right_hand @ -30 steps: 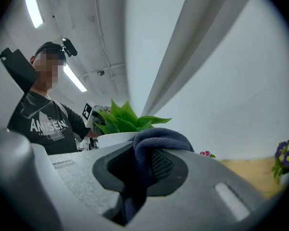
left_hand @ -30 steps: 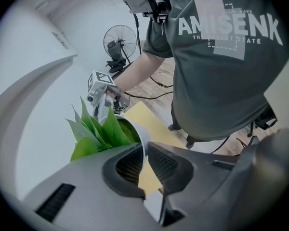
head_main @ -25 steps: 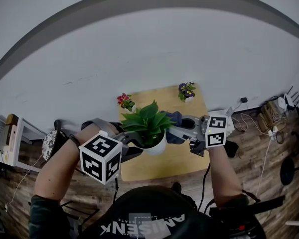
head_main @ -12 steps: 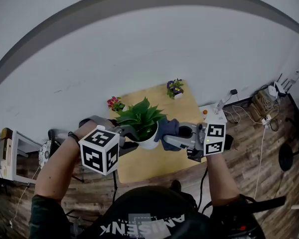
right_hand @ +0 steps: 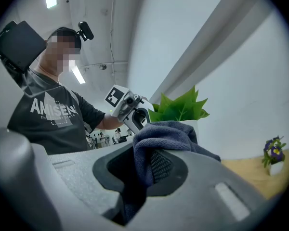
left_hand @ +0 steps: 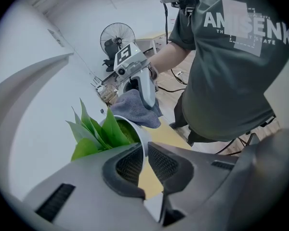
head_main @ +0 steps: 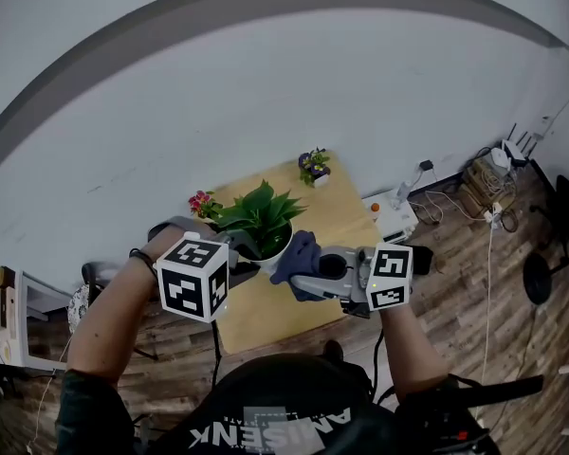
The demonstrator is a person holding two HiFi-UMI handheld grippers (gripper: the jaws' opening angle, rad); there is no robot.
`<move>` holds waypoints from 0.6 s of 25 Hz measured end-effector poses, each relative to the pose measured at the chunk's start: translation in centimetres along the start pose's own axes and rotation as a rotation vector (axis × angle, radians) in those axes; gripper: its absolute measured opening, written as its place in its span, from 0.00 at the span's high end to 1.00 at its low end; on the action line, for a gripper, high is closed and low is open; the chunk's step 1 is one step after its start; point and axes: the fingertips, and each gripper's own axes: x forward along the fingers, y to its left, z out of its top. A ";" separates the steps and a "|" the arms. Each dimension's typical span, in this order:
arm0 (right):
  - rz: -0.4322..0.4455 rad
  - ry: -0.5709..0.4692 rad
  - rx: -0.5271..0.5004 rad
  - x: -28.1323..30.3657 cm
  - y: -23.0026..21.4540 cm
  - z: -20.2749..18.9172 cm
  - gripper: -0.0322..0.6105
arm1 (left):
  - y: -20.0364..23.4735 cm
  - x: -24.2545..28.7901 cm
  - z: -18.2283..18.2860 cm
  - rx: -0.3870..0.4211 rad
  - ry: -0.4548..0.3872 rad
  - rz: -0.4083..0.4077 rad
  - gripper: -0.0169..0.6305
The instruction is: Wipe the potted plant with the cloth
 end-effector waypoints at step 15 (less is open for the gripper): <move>0.078 0.089 -0.007 5.2 2.7 -2.3 0.87 | 0.3 0.5 -0.6 -0.002 0.037 0.012 0.92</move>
